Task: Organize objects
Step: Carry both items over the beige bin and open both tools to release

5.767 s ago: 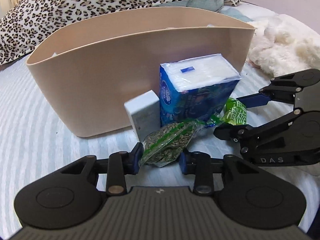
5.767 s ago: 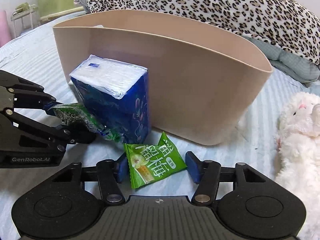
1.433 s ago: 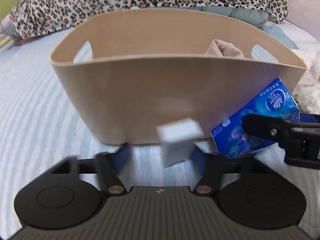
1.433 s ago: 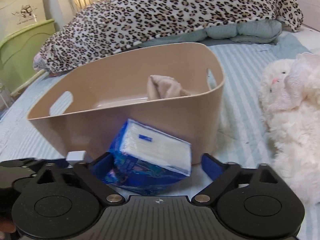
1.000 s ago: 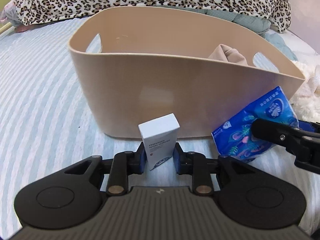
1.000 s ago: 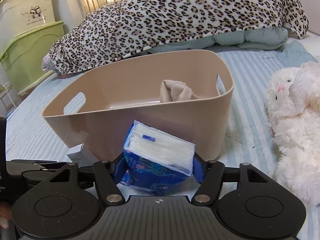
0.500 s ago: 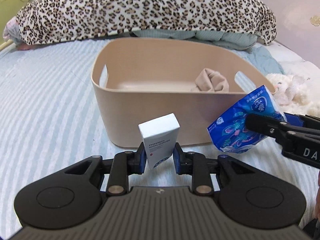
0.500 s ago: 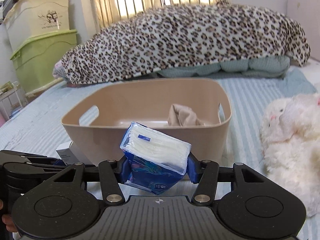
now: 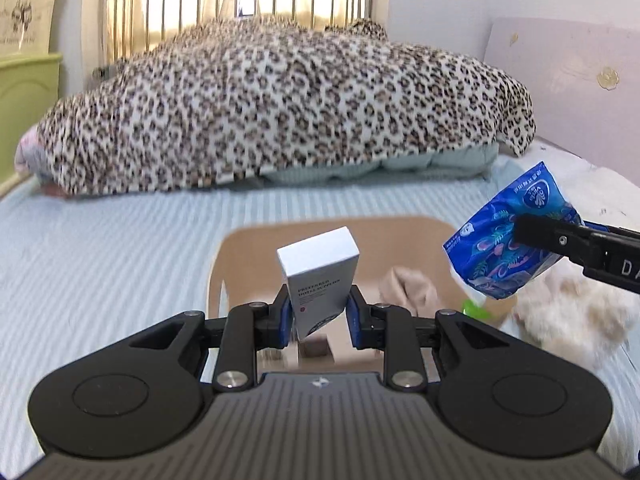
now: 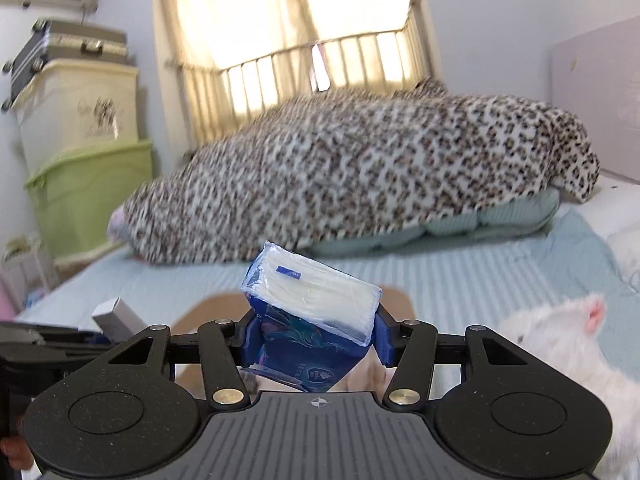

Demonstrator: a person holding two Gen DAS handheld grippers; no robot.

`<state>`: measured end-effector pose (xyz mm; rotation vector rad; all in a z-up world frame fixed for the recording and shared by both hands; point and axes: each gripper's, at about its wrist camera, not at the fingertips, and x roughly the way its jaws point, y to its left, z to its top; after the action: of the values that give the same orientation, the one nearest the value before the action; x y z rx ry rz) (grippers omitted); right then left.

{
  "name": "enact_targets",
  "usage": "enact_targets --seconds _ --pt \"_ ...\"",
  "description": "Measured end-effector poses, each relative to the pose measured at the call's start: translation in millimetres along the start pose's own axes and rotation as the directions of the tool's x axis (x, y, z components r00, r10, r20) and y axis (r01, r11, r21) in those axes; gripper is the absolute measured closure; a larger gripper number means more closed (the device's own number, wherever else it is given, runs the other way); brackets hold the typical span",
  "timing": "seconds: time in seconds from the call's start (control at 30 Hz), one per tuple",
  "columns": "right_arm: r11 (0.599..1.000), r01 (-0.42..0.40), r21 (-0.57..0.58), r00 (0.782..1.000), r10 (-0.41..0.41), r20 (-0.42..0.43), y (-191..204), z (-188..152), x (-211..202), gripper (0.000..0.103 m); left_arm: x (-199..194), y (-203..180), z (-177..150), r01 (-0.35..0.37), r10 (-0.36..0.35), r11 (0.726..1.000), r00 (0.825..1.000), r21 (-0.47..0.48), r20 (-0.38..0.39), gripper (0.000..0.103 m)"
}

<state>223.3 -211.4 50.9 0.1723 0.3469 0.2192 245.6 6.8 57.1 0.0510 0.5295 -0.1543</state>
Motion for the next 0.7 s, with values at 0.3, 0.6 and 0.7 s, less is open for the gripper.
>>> enact_targets --seconds 0.3,0.6,0.7 --pt "0.998 0.058 -0.014 0.997 -0.058 -0.045 -4 5 55 0.052 63 -12 28 -0.048 0.051 0.998 0.996 0.051 -0.071 0.074" --pt "0.995 0.095 -0.023 0.965 -0.098 -0.243 -19 -20 103 0.051 130 -18 -3 -0.094 0.111 0.993 0.957 0.075 -0.267 0.073" --pt "0.995 0.096 -0.024 0.948 -0.099 -0.302 -22 -25 112 0.049 136 -20 -6 -0.098 0.118 0.992 0.95 0.08 -0.29 0.07"
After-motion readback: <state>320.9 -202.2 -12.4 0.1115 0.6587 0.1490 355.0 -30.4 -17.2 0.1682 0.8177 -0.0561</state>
